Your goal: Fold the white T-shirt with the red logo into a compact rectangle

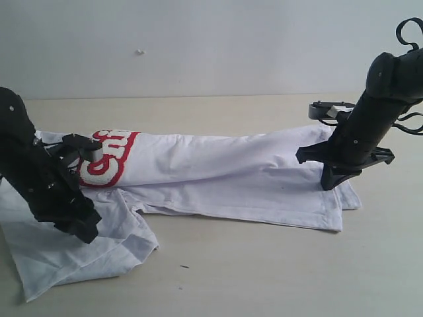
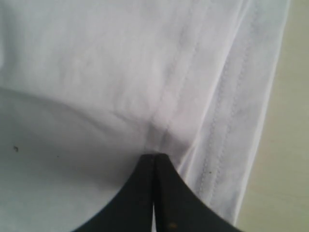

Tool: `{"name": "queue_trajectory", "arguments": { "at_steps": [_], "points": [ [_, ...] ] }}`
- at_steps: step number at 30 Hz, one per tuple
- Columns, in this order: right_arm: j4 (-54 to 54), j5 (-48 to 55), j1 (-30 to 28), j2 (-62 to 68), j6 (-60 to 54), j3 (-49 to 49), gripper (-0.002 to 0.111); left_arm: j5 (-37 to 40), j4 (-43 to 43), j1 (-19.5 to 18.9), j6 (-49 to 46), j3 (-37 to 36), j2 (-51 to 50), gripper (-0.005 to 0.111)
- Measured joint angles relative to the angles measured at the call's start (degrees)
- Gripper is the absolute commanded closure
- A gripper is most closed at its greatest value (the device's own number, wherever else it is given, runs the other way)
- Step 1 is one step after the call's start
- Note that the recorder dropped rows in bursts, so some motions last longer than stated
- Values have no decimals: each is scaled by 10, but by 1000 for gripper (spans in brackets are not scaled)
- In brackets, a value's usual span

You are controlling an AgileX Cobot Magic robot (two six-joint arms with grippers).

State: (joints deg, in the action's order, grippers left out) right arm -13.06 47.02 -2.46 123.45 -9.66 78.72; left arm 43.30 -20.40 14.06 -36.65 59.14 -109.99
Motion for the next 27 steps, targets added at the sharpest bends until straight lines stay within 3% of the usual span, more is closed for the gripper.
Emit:
{"name": "queue_trajectory", "arguments": {
  "at_steps": [3, 16, 23, 27],
  "points": [
    [0, 0, 0, 0, 0, 0, 108, 15, 5, 8, -5, -8, -16, 65],
    [-3, 10, 0, -14, 0, -22, 108, 214, 68, 78, 64, -51, -30, 71],
    [-10, 10, 1, -31, 0, -58, 108, 217, 74, 79, 75, -51, -19, 71],
    [-9, 14, 1, -40, 0, -64, 108, 178, 34, 76, 14, -38, 12, 71]
  ]
}}
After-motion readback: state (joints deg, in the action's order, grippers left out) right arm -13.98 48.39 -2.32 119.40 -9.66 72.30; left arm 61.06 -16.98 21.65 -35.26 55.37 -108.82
